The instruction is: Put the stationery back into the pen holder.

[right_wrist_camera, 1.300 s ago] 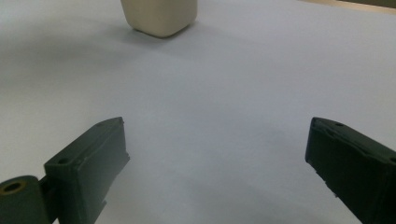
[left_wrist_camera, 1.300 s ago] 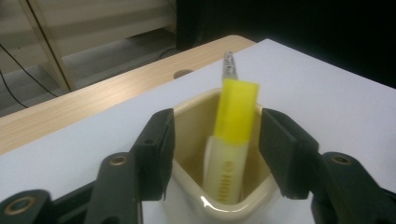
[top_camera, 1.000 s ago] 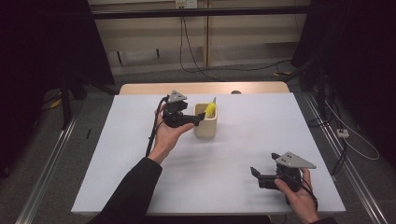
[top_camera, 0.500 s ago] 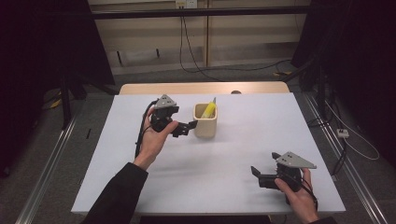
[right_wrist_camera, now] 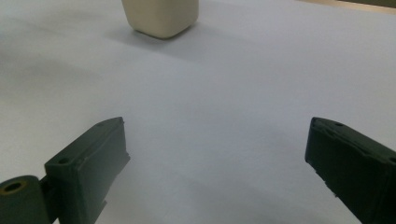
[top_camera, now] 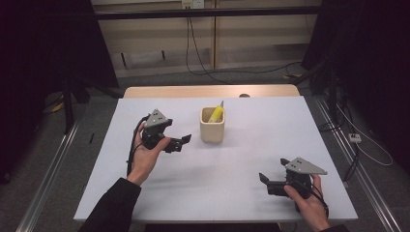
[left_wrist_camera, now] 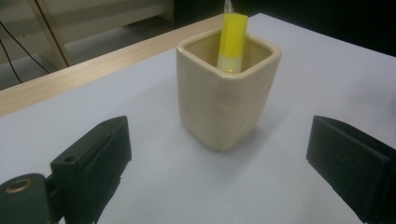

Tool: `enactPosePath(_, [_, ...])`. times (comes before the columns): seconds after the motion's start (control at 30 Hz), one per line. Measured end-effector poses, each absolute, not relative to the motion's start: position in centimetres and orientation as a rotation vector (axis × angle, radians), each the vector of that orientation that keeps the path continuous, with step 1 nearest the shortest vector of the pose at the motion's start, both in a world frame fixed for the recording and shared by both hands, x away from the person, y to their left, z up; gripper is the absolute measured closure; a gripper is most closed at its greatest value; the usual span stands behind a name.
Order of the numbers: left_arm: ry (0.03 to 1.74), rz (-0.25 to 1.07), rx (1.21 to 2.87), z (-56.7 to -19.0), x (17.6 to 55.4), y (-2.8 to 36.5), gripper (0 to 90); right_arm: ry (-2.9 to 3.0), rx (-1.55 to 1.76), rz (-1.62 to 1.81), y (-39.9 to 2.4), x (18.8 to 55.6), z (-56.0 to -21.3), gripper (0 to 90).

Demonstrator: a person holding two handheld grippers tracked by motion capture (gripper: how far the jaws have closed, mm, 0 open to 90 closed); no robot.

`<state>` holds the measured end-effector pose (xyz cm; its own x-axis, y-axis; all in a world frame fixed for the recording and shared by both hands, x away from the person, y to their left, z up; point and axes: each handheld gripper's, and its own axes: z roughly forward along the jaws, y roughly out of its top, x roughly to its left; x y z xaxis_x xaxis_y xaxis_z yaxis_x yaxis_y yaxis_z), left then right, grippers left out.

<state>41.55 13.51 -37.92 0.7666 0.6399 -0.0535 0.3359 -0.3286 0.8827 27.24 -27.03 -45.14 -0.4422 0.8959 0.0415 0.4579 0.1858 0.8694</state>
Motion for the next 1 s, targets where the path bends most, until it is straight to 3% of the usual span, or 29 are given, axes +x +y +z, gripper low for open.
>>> enactPosePath(0.47, [0.726, 0.422, 1.956, -37.6, 38.4, 16.2, 6.7, 1.982, 1.268, 1.188, -26.9, 27.3, -45.2, 4.5])
enactPosePath(1.0, [0.804, 0.444, 1.926, -39.9, 35.3, 18.8, 5.6, 1.986, 1.269, 1.186, -26.9, 27.2, -45.2, 4.6])
